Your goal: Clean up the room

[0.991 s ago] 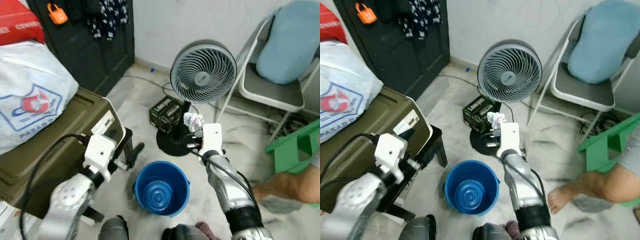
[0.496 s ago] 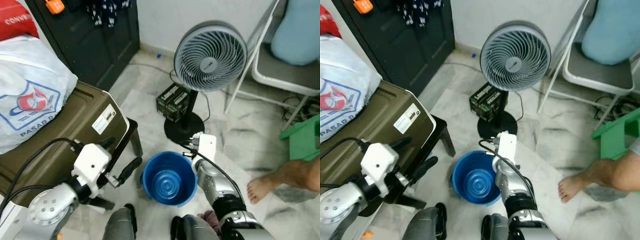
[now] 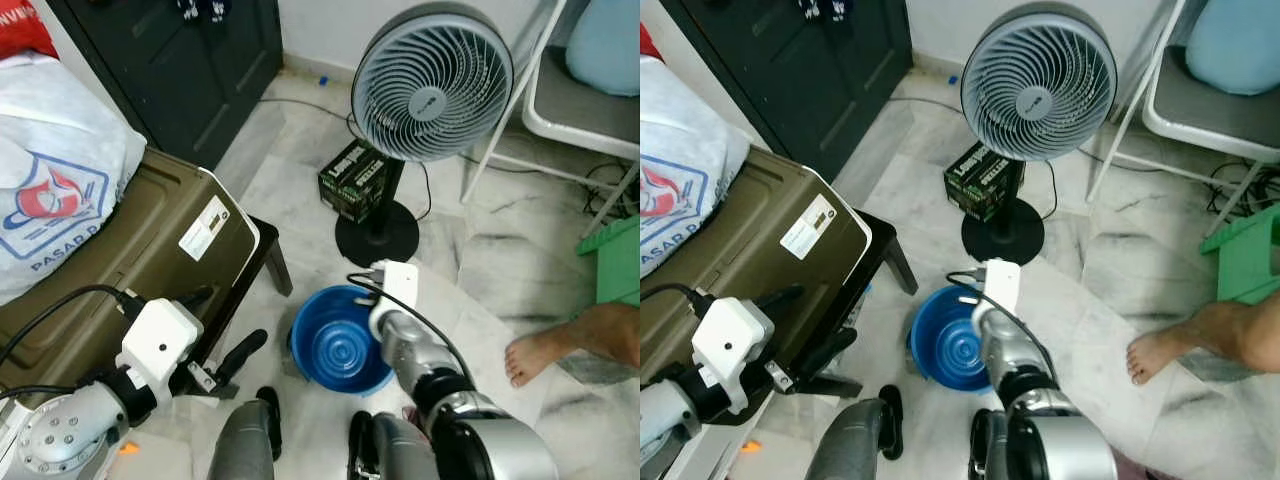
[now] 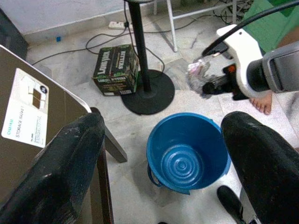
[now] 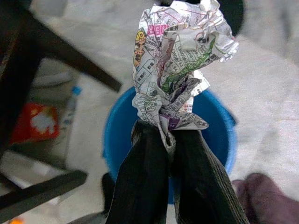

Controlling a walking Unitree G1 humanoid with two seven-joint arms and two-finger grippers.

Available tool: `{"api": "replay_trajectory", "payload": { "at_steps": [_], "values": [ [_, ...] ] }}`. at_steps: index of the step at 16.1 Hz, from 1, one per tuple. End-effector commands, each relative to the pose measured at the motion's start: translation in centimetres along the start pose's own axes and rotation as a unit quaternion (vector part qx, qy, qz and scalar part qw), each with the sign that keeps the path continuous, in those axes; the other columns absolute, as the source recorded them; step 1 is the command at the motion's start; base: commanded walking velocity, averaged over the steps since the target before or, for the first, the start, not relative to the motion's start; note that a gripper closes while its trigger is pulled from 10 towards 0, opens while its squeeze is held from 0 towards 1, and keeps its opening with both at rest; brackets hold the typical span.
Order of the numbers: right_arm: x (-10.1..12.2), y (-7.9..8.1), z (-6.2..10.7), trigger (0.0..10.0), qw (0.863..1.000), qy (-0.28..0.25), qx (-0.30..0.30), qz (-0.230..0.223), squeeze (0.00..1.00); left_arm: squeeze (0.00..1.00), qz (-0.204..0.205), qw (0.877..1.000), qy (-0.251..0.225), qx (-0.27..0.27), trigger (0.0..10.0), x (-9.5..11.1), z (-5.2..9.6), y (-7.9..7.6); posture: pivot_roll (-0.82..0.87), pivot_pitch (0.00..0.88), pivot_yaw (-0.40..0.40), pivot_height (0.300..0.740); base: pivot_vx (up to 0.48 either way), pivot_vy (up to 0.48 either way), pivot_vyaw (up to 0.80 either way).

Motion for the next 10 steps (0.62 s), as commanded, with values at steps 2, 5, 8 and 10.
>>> {"api": "replay_trajectory", "payload": {
  "at_steps": [2,5,8,10],
  "values": [
    [-1.29,1.01,0.09,10.0,1.000,0.020,0.013,0.003,0.00,0.00,-0.003,1.000,0.005,-0.010,10.0,0.01,0.17,-0.21,0.23,0.312,0.043,0.740,0.000,0.000,0.00],
    [-1.68,1.38,0.13,10.0,1.000,0.023,0.018,0.000,0.28,0.00,-0.003,1.000,0.006,-0.012,10.0,-0.06,0.10,-0.50,0.23,0.309,0.040,0.740,0.000,0.000,0.00],
    [-1.58,1.60,0.09,10.0,0.999,0.021,0.027,0.002,1.00,0.00,-0.003,1.000,0.005,-0.013,10.0,0.00,-0.03,-0.55,0.23,0.303,0.037,0.740,0.000,0.000,0.00],
    [-1.10,1.58,0.00,10.0,0.999,0.014,0.031,0.008,1.00,0.00,0.001,1.000,0.000,-0.015,10.0,0.20,-0.27,-0.76,0.21,0.299,0.031,0.740,0.000,0.000,0.00]
  ]
}}
Point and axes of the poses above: a point about 5 cm out from each wrist's last joint towards the gripper, its own z axis pointing back from the gripper into the wrist, its own x axis along the axis of the wrist's last joint, y = z × x, the point moved 2 cm from there along -z, pointing out of the wrist towards the gripper, and after that the axes turned 11 degrees about -z, right-handed, at the moved point
